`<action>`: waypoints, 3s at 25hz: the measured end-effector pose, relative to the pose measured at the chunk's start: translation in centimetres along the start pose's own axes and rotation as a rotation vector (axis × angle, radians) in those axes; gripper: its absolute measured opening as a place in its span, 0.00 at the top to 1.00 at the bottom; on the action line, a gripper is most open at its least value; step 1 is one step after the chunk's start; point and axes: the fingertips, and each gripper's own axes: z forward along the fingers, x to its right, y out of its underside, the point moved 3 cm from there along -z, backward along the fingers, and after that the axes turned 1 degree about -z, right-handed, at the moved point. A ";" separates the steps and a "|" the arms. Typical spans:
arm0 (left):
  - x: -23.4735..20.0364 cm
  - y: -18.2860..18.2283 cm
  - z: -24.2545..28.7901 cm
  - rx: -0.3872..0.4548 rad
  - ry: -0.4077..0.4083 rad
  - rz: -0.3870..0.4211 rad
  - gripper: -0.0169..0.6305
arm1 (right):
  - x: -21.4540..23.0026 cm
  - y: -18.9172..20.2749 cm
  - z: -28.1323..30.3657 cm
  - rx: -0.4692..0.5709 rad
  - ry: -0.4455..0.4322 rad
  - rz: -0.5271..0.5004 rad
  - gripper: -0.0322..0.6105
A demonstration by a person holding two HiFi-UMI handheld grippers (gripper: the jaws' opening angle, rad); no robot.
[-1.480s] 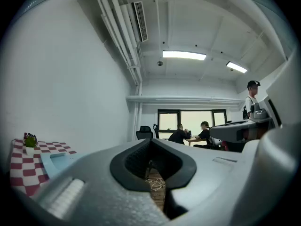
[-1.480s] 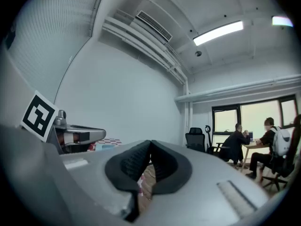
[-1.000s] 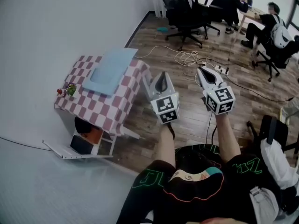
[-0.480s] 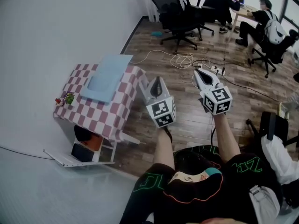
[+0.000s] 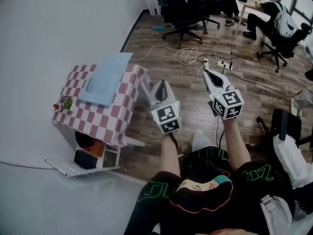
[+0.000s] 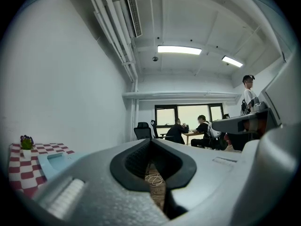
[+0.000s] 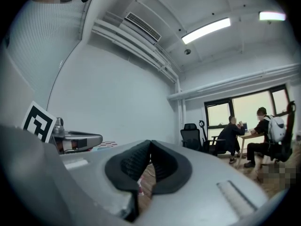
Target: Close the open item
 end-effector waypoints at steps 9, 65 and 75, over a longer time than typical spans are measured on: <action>1.9 3.7 6.2 -0.094 0.034 0.053 0.96 | 4.3 3.6 3.1 -0.081 0.035 -0.008 0.95; -6.7 10.0 40.1 -0.271 -0.250 -0.055 0.96 | 19.5 8.8 41.4 -0.232 -0.309 0.015 0.95; -19.3 14.3 36.7 -0.359 -0.479 -0.124 0.96 | 7.1 12.0 50.4 -0.310 -0.554 -0.002 0.95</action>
